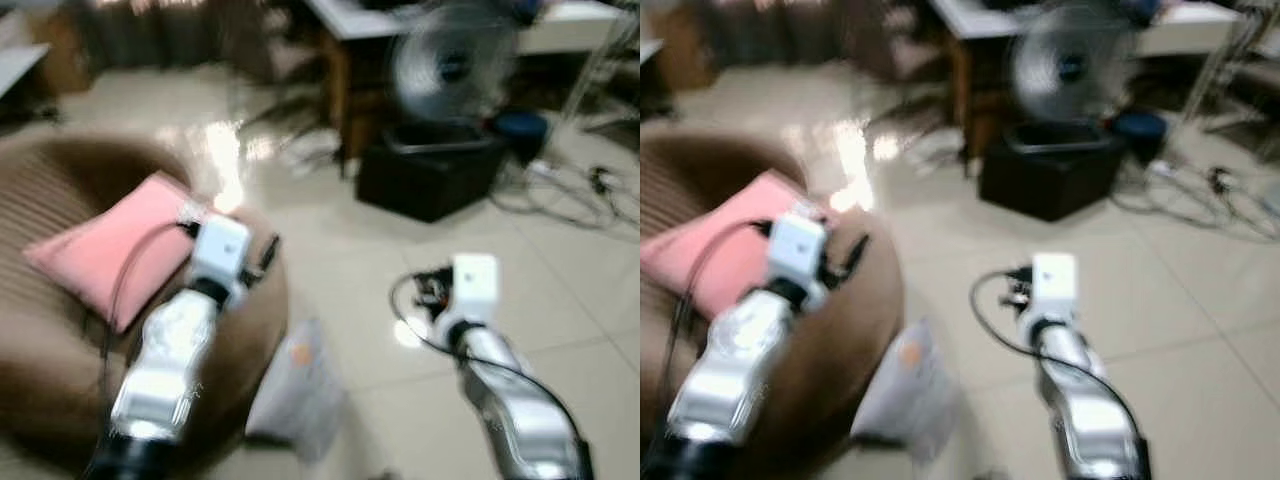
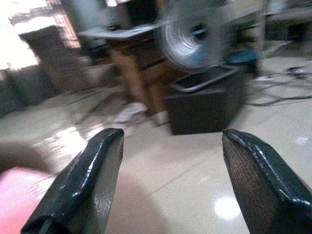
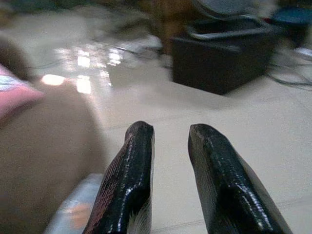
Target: Move the pillow to the sofa from floor
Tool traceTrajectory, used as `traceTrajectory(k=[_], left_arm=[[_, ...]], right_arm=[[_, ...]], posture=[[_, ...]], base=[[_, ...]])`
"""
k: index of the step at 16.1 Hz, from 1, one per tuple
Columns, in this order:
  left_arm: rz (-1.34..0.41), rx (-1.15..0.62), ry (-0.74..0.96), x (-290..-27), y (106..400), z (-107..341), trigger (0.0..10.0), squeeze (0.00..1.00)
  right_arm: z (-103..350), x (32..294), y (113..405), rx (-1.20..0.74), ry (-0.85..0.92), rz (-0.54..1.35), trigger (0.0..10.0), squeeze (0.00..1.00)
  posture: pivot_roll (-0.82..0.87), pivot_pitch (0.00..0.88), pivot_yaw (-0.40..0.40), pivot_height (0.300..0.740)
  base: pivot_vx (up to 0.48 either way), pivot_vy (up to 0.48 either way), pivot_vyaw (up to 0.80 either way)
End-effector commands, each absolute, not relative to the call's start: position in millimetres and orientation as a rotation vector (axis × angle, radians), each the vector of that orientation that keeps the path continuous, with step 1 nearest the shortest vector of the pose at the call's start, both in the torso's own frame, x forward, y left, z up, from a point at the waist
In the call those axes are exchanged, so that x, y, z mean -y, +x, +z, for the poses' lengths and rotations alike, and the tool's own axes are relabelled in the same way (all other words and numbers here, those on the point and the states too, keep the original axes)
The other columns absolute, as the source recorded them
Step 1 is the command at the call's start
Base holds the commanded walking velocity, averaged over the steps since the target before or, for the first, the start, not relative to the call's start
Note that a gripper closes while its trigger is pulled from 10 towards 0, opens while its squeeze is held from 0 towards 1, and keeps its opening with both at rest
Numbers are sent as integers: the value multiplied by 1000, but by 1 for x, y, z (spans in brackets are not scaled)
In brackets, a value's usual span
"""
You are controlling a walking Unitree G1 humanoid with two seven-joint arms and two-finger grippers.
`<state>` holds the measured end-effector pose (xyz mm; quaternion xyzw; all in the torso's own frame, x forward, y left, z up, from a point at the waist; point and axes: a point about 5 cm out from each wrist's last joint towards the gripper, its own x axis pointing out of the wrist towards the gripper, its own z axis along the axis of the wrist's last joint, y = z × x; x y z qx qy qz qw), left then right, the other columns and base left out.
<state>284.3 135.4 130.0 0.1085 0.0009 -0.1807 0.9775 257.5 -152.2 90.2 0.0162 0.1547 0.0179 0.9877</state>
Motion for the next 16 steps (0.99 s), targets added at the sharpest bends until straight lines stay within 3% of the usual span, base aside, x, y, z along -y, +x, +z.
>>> traceTrajectory(k=[1, 6, 16], left_arm=[[-367, 12, 236, -139, 285, 135, 10000, 0], [-376, -8, 250, -141, 283, 130, 10000, 0], [-378, -17, 252, -142, 283, 127, 10000, 0]], right_arm=[[95, 148, 259, -291, 44, 47, 10000, 0], [96, 145, 259, -285, 45, 57, 10000, 0], [95, 144, 260, -282, 42, 60, 10000, 0]], posture=[[-39, 0, 27, 740], [-35, 0, 28, 740], [-32, 0, 32, 655]], base=[[334, 0, -756], [128, 0, -103], [0, 0, 0]])
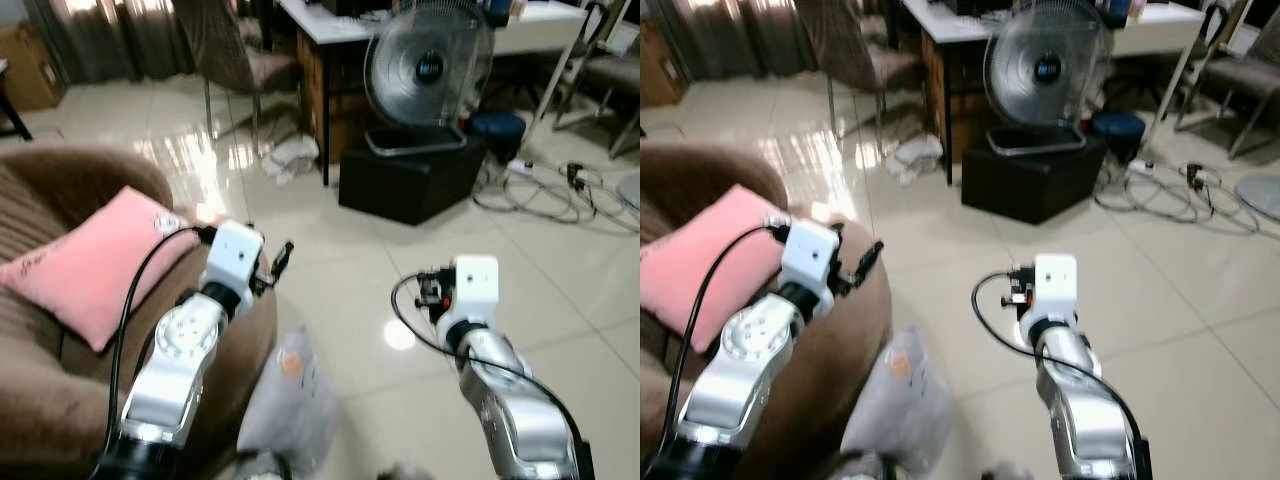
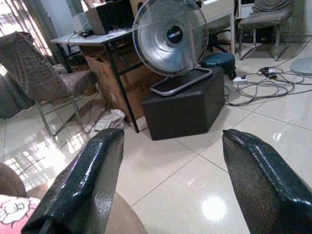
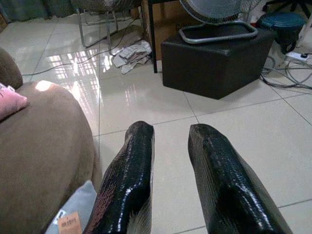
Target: Move the pillow to the sofa from floor
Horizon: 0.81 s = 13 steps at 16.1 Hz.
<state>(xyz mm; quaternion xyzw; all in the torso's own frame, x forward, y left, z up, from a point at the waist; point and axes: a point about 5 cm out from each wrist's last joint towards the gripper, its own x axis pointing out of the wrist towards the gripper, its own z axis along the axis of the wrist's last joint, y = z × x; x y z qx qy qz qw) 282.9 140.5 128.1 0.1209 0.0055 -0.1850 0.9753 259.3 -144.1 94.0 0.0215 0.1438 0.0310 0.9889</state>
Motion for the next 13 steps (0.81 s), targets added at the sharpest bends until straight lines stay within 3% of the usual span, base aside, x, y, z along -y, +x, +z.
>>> traceTrajectory(k=[1, 9, 13], left_arm=[[-379, -18, 253, -142, 283, 127, 10000, 0], [-403, -73, 230, -138, 280, 119, 10000, 0], [-414, -122, 228, -140, 279, 105, 10000, 0]], right_arm=[[95, 144, 260, -283, 42, 59, 10000, 0], [93, 144, 257, -281, 43, 54, 10000, 0], [90, 146, 257, -263, -2, 46, 10000, 0]], posture=[[-31, 0, 32, 645], [-35, 2, 38, 570], [-37, 7, 38, 565]], base=[[0, 0, 0], [0, 0, 0], [0, 0, 0]])
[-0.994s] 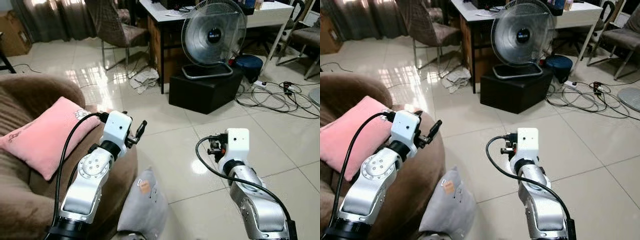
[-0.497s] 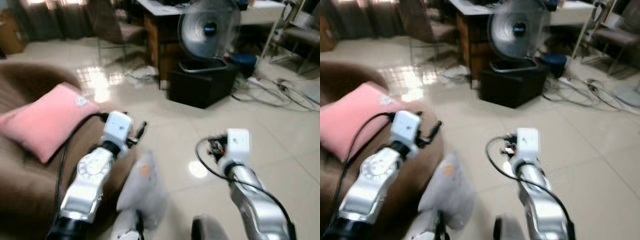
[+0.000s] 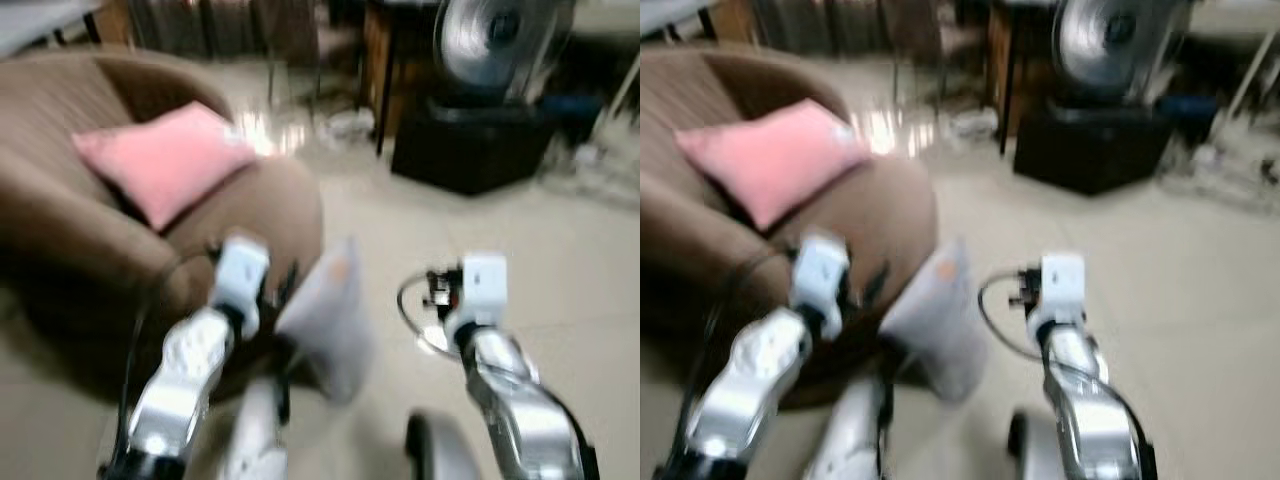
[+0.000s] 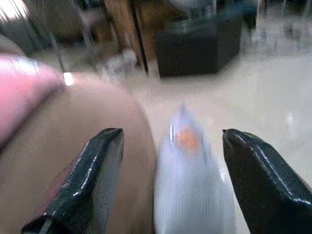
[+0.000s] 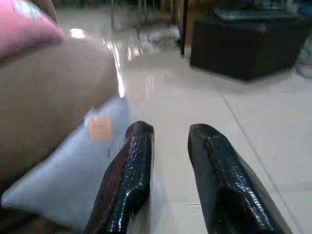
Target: Move the pillow to the sofa from floor
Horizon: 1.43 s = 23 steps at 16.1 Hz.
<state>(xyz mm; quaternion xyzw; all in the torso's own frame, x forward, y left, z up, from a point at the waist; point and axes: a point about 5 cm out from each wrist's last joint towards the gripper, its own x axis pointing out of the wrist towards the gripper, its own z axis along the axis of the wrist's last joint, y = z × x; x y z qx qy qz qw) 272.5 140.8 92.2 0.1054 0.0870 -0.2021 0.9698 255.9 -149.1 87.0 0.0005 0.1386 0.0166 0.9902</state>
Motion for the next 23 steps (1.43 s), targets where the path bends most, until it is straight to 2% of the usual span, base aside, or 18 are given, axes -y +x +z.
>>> traceTrajectory(k=[1, 4, 8, 13, 16, 20, 21, 22, 23], left_arm=[[-413, -131, 262, -142, 279, 101, 10000, 0], [-432, -124, 244, -140, 280, 100, 10000, 0], [-430, -130, 238, -139, 283, 96, 10000, 0], [-363, -147, 236, -149, 284, 93, 10000, 0], [-350, -156, 248, -153, 282, 90, 10000, 0], [-346, -214, 281, -158, 276, 79, 10000, 0], [-356, -259, 268, -160, 275, 71, 10000, 835], [-372, -289, 250, -160, 274, 67, 10000, 1000], [-404, -302, 241, -158, 273, 64, 10000, 1000]], right_arm=[[84, 148, 255, -273, -24, 34, 10000, 0], [75, 152, 253, -295, -34, 33, 10000, 0], [74, 152, 255, -282, -57, 42, 10000, 0], [75, 145, 257, -253, -108, 127, 10000, 0], [71, 137, 253, -266, -164, 215, 10000, 0], [65, 136, 249, -292, -97, 265, 10000, 0], [65, 135, 247, -290, -92, 303, 10000, 573], [65, 134, 245, -279, -80, 331, 10000, 1000], [67, 132, 243, -261, -60, 363, 10000, 1000]], posture=[[-36, 11, 36, 565], [-35, 16, 35, 565], [-35, 16, 35, 565], [-38, 22, 34, 565], [-35, 23, 33, 565], [-32, 27, 30, 565], [-37, 27, 32, 565], [-37, 27, 32, 565], [-42, 28, 32, 565]], base=[[0, 0, 0], [0, 0, -140], [270, 0, -645], [277, 0, 0], [271, 0, 748], [66, 0, 364], [0, 0, 0], [0, 0, 0], [0, 0, 0]])
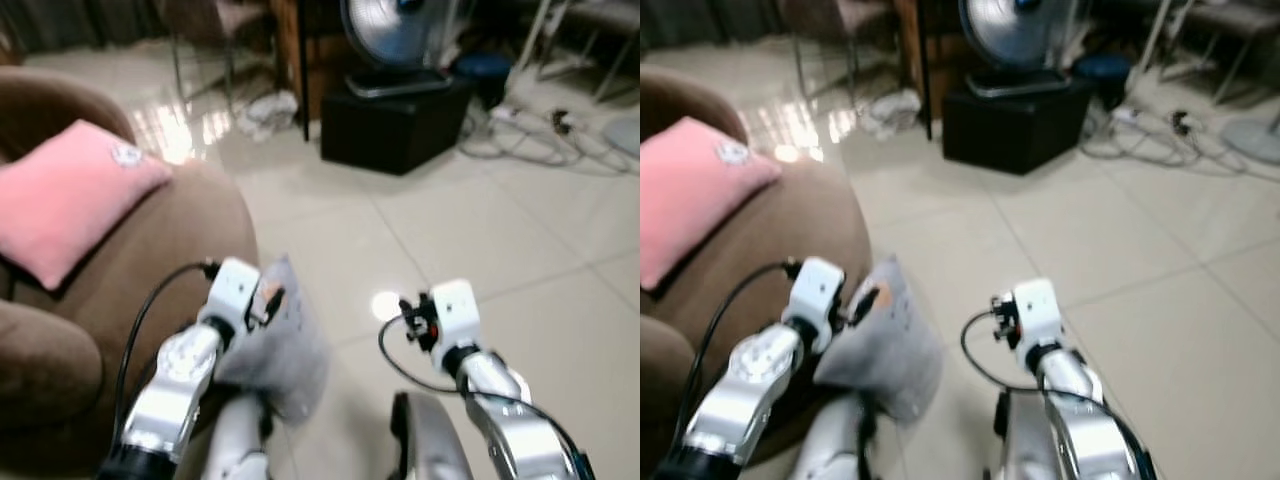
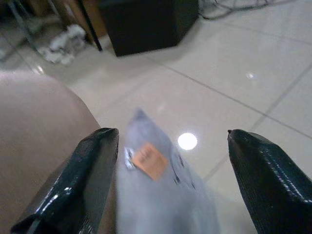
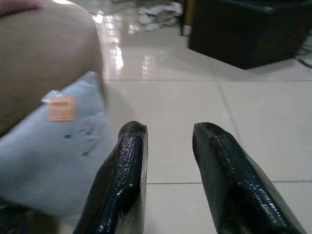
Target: Move the pillow to the sofa from floor
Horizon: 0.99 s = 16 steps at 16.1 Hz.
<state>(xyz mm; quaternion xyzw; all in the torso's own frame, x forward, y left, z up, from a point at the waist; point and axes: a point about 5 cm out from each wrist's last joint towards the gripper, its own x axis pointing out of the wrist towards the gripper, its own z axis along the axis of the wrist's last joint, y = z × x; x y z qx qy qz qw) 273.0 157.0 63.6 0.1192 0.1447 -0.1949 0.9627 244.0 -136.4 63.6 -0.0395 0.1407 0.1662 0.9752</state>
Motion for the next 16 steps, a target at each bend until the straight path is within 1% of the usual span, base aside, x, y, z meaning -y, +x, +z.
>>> traceTrajectory(k=[1, 3, 5, 7, 9, 11, 14, 16], left_arm=[[-426, -322, 233, -157, 273, 60, 10000, 1000], [-441, -375, 228, -155, 279, 48, 10000, 1000], [-400, -435, 205, -156, 288, 33, 10000, 1000], [-338, -481, 225, -162, 294, 23, 10000, 1000], [-249, -503, 235, -175, 297, 18, 10000, 1000], [-190, -536, 196, -188, 297, 12, 10000, 1000], [-201, -593, 170, -191, 292, 2, 10000, 1000], [-186, -611, 144, -193, 290, -2, 10000, 1000]], right_arm=[[67, 131, 242, -264, -57, 381, 10000, 1000], [65, 128, 240, -276, -68, 432, 10000, 1000], [59, 127, 239, -295, -105, 492, 10000, 1000], [50, 127, 238, -323, -141, 512, 10000, 1000], [36, 129, 232, -379, -171, 545, 10000, 1000], [25, 132, 221, -423, -195, 613, 10000, 1000], [22, 138, 213, -431, -228, 649, 10000, 1000], [24, 141, 209, -417, -232, 649, 10000, 1000]], posture=[[-44, 30, 32, 565], [-51, 38, 33, 565], [-61, 57, 34, 565], [-71, 81, 36, 565], [-90, 126, 36, 565], [-114, 181, 20, 565], [-140, 230, -8, 565], [-155, 247, -18, 565]], base=[[0, 0, 0], [0, 0, 0], [0, 0, 0], [0, 0, 0], [0, 0, 0], [0, 0, 0], [0, 0, 0], [0, 0, 0]])
